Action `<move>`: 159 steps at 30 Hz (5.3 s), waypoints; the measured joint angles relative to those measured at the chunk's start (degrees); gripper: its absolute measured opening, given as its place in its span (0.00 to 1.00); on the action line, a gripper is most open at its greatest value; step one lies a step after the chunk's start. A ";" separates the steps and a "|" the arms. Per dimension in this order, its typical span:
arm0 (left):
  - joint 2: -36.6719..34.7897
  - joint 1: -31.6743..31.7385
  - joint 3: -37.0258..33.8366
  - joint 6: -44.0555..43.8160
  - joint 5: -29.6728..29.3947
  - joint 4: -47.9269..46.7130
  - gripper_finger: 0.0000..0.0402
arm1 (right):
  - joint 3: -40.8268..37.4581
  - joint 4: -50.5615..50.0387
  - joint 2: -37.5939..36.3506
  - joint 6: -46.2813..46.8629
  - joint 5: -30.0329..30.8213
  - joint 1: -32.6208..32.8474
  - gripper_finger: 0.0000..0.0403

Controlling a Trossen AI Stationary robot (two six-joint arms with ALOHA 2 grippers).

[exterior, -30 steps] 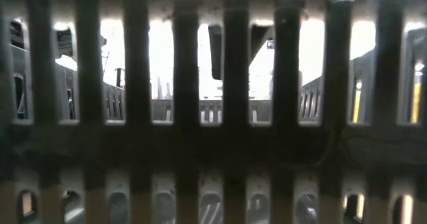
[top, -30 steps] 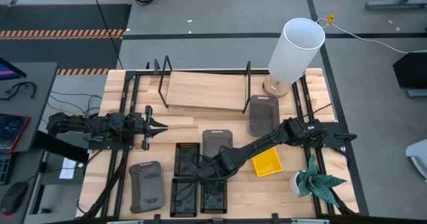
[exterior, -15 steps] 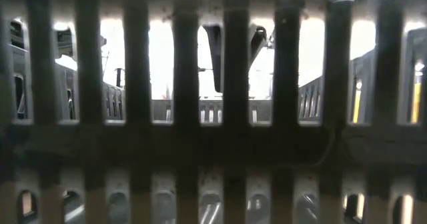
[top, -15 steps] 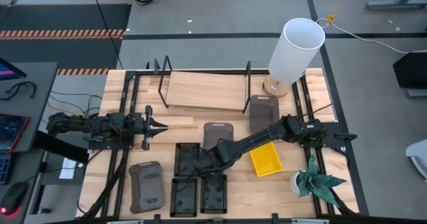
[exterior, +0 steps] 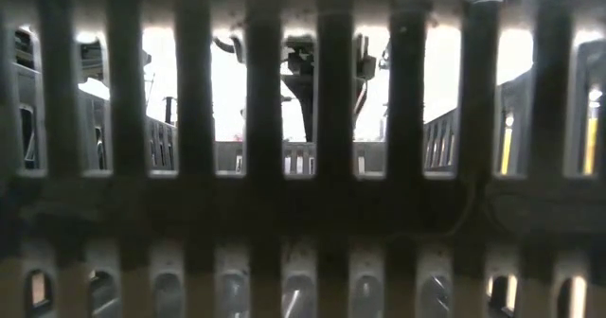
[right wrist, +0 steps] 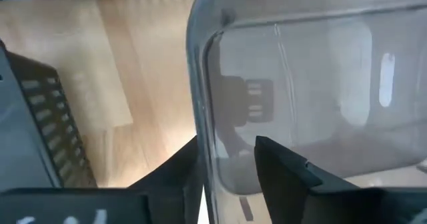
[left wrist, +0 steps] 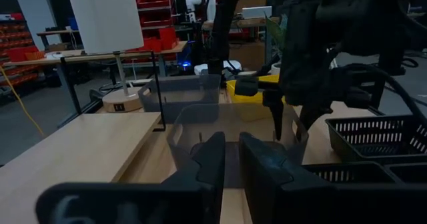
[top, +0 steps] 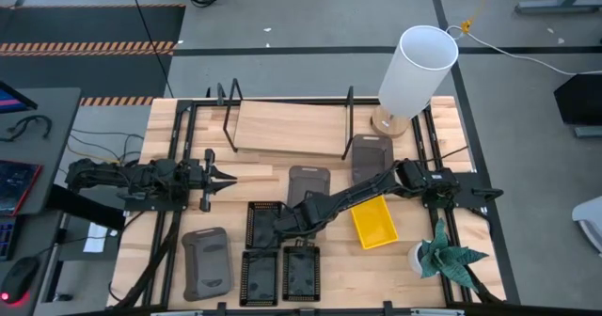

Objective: Stack baskets on shelf by color
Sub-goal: Stack the center black transparent bin on the top of the top right black transparent bin, then stack the bottom black transparent bin on top of the other stacked black transparent bins

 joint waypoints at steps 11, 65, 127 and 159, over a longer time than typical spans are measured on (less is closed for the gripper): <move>0.02 0.00 -0.02 0.00 0.00 0.00 0.15 | -2.25 1.56 -0.05 0.13 -2.00 -0.19 0.02; 0.02 -0.02 0.00 0.00 0.00 -0.04 0.14 | -11.99 -23.50 -29.45 10.20 -2.44 12.17 0.01; 0.02 -0.01 0.00 0.00 0.00 -0.02 0.14 | -47.71 -8.04 -51.59 -10.37 -1.09 -8.55 0.30; 0.00 -0.07 0.00 -3.14 0.13 3.31 0.13 | -62.18 54.58 -73.57 -32.12 -1.29 -16.48 0.18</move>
